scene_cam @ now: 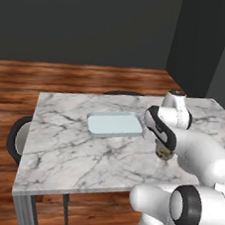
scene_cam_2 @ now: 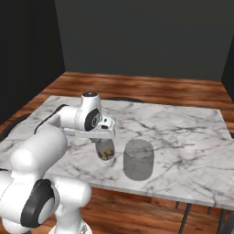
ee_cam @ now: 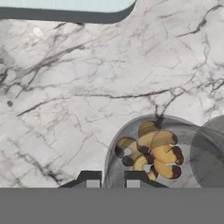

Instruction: Pick the jar and jar from the dining table and place them in the open cabinet. Close the cabinet after placing the objects.

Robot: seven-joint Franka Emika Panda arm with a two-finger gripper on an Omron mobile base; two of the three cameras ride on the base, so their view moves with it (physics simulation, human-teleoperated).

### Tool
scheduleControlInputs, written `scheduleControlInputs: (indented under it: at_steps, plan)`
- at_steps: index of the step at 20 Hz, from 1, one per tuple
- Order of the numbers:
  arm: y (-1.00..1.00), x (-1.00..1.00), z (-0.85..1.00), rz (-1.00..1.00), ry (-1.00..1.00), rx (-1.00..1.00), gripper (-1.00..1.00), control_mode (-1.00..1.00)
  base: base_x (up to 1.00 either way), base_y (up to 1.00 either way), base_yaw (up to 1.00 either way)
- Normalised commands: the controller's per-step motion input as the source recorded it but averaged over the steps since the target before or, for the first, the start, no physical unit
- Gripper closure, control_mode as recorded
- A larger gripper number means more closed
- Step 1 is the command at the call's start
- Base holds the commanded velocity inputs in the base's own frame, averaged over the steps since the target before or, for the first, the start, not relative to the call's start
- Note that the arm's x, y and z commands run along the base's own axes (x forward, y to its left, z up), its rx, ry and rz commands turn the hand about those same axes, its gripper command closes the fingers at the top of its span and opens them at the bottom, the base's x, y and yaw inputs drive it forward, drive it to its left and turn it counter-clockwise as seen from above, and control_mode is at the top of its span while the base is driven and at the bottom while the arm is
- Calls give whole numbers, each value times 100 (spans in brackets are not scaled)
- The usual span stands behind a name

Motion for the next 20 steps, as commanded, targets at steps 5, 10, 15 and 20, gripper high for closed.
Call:
scheduleControlInputs:
  at_steps: [5,10,15,20]
  plan:
    - [0,-17,55,0,0,0,100,-100,0,0,0]
    - [0,-30,52,0,0,0,100,-100,0,0,0]
    - [6,-32,40,0,0,0,100,-100,0,0,0]
    - [14,-23,11,2,0,0,100,-100,0,0,0]
